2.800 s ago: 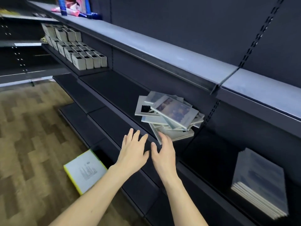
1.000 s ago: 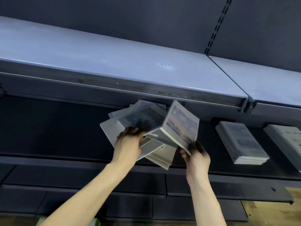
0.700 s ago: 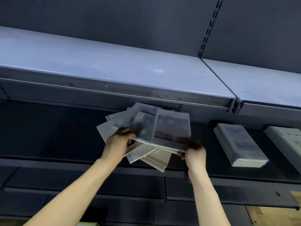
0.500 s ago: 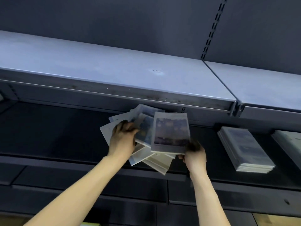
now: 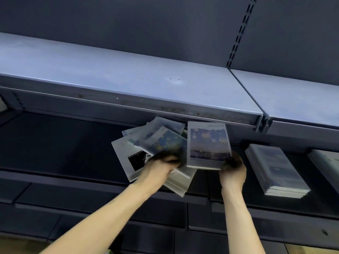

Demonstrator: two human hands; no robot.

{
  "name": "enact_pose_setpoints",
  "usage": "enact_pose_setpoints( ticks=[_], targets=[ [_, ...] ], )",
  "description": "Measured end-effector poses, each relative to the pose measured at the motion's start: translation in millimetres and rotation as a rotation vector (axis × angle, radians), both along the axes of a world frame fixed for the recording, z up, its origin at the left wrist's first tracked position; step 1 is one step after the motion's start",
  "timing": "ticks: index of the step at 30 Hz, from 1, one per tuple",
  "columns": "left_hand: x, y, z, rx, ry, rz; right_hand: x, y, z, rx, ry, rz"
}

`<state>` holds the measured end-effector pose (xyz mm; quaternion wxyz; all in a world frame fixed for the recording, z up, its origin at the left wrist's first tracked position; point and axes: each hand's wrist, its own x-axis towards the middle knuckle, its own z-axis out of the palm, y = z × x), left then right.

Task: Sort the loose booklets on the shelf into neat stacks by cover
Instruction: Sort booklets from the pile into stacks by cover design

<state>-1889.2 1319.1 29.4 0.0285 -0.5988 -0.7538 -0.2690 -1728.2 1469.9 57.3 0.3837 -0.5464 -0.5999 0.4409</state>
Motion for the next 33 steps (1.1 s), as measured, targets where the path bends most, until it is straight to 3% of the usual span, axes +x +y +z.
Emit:
enact_pose_setpoints(
  ticks=[3,8,11,14,23,30,33],
  targets=[
    [-28,-25,-5,-0.018,-0.041,-0.047,2,3,0,-0.037,-0.018,0.082],
    [-42,-30,3,-0.062,-0.286,0.352,-17,-25,-15,-0.093,-0.035,0.298],
    [-36,-32,5,-0.1,-0.387,0.46,-22,-45,-24,-0.103,-0.005,0.329],
    [-23,-29,8,-0.075,-0.544,0.438,-24,-53,-26,-0.066,-0.022,0.346],
    [-11,-23,4,-0.157,-0.583,0.387,-17,-53,-25,-0.166,-0.203,0.407],
    [-8,-20,13,-0.123,-0.728,0.292,-14,-62,-21,-0.268,-0.042,0.396],
    [-16,-18,12,-0.137,-0.649,0.27,-13,-61,-19,-0.189,-0.026,0.37]
  ],
)
